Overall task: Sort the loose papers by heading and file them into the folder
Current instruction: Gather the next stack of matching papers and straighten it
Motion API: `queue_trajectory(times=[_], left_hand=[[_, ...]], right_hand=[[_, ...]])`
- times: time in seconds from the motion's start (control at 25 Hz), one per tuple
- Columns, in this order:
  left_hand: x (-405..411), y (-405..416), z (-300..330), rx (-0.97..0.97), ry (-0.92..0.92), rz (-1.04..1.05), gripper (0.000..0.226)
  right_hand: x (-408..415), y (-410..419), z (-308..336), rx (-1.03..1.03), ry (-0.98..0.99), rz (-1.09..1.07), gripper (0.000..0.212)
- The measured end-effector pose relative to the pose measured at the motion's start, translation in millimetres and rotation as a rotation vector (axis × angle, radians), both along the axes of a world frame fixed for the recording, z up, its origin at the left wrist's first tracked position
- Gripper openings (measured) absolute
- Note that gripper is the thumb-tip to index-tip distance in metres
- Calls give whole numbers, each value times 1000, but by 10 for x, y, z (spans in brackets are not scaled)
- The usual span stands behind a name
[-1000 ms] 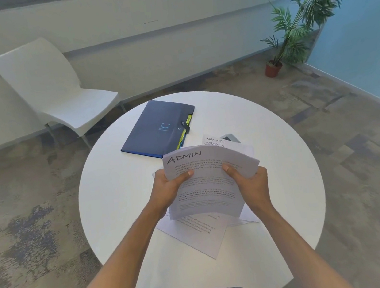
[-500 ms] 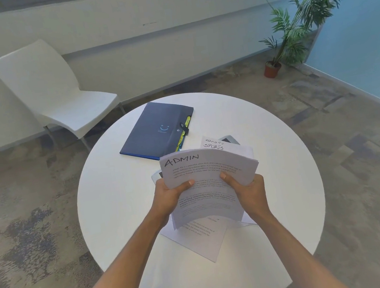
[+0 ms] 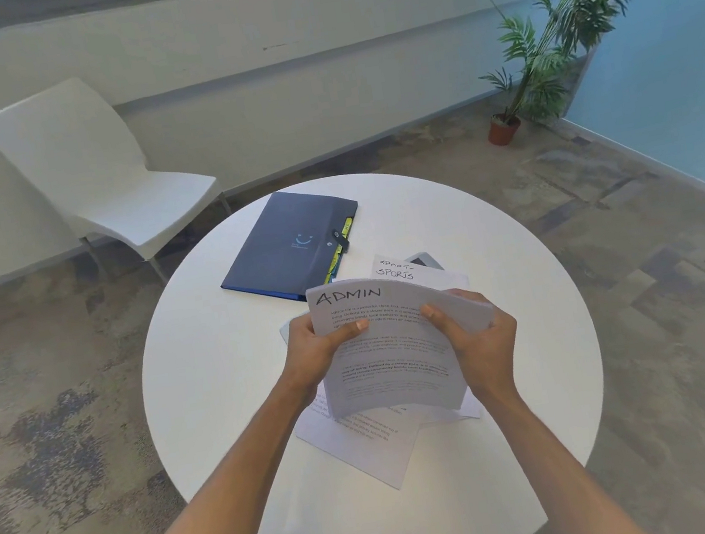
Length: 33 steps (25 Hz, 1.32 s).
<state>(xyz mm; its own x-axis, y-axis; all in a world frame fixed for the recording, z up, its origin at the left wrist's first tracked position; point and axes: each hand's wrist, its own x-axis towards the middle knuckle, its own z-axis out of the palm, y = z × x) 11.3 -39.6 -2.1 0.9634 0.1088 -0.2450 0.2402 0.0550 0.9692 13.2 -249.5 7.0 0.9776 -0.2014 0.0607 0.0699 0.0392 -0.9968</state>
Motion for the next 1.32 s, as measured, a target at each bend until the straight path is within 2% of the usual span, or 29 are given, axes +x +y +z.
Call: queue_trajectory(times=[0.16,0.28,0.36,0.48,0.72,0.88,0.96,1.08,1.32], left_hand=[[5,-55,-3,-2,15,-1,44],[5,-92,-40,-5,35,10,43],[3,-105,-83,-1,36,10,37],[-2,-90,-115,4,37,30,24],[91,68,69,-209,72,190,20],[143,187,147,-286,210,97,21],[108,243,111,-253,220,-4,26],[-12,227,11,-181,189,-73,28],[-154,160,-57,-143,0,132,16]], right_hand=[[-3,-51,18,-2,1,23,14],[-15,-77,-37,-33,14,36,22],[-8,-79,-98,-40,53,29,25],[-4,-80,-186,-66,118,51,16],[-48,-112,-312,-167,186,156,11],[19,-97,-336,-105,269,138,13],[61,-119,-335,-29,325,94,15],[100,-168,-328,55,410,67,16],[60,-167,-309,97,404,36,19]])
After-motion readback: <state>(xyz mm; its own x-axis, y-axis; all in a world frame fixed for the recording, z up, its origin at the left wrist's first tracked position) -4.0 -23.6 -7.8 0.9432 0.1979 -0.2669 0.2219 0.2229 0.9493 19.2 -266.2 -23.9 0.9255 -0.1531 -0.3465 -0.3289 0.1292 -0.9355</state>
